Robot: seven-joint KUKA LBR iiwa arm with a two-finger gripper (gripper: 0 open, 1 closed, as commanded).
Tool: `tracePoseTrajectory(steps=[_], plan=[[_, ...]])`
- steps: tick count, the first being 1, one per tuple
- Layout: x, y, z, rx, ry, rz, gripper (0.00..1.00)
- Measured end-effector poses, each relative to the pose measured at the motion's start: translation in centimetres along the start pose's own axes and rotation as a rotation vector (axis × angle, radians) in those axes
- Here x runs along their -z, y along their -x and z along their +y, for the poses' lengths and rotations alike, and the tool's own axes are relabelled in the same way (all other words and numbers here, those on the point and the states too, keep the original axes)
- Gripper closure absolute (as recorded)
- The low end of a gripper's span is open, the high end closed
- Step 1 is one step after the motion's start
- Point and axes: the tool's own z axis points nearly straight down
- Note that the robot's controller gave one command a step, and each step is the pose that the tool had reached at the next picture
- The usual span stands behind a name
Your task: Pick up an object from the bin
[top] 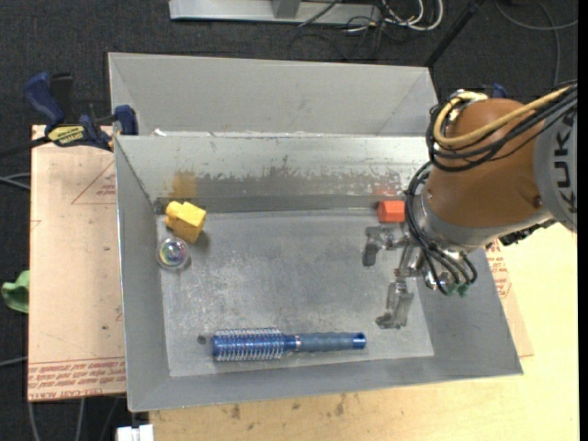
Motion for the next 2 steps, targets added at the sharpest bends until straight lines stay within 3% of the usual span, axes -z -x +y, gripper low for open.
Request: tracePoseTrajectory(steps=[1,2], plan=[[-14.9,-1.0,6.9,0.040,0.002,-0.006,0.00],[-11.5,1.5,6.3,-0.083,0.001,-0.011,0.00]])
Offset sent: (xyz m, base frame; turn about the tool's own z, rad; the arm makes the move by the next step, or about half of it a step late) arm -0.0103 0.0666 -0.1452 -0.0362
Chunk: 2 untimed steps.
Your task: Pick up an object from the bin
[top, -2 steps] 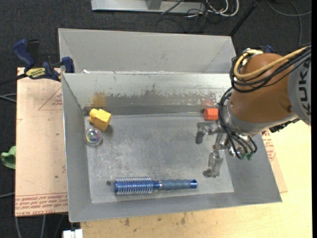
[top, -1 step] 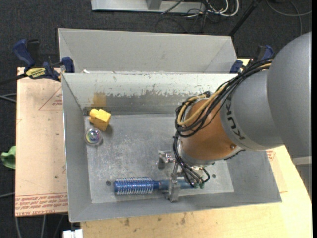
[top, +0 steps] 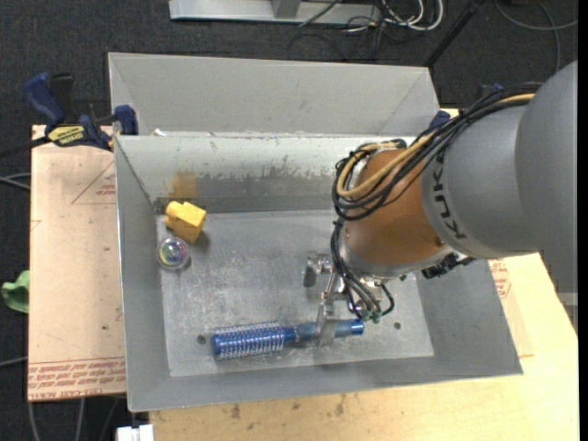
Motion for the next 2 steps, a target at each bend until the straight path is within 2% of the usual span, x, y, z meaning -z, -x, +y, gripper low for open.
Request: tracePoseTrajectory(steps=[1,2], plan=[[0.0,-2.5,0.0,-0.019,-0.001,0.006,0.00],[-3.1,-2.9,0.1,-0.246,-0.001,0.005,0.00]])
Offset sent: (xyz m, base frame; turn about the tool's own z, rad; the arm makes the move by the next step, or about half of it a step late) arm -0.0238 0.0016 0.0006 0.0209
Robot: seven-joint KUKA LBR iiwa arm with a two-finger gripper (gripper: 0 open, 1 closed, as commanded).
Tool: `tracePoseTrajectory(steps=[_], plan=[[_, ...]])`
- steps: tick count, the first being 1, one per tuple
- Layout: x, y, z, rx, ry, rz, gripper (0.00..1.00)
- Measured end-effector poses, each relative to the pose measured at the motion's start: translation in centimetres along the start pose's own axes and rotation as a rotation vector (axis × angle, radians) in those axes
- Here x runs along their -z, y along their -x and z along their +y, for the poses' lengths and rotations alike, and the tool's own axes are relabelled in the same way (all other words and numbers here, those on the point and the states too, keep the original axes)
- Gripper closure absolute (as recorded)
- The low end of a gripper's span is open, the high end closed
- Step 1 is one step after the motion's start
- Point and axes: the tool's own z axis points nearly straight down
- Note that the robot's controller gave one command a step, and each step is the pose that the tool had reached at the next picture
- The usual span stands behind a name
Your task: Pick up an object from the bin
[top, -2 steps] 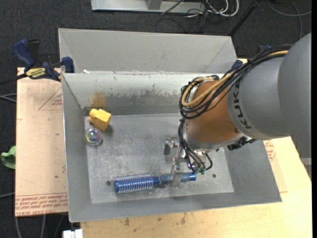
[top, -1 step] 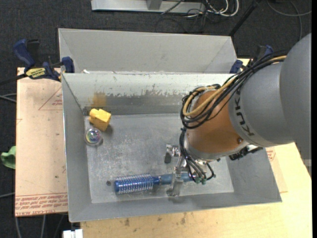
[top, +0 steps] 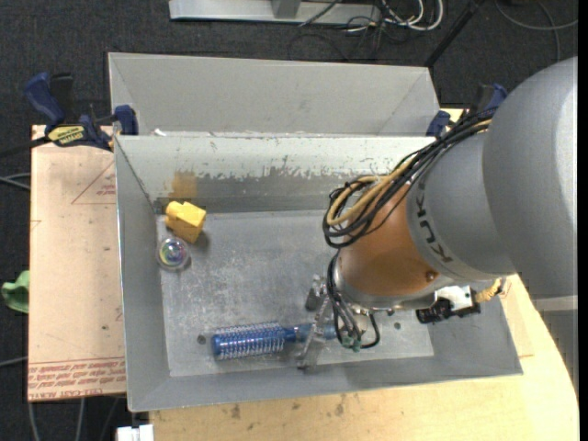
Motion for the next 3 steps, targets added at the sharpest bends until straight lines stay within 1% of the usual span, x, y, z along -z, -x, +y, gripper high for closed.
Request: tracePoseTrajectory(steps=[1,2,3], plan=[[0.0,0.0,0.0,0.001,0.000,-0.001,0.00],[0.0,0.0,0.0,0.002,0.000,-0.001,1.00],[5.9,0.1,0.1,0.004,0.002,-0.006,1.00]])
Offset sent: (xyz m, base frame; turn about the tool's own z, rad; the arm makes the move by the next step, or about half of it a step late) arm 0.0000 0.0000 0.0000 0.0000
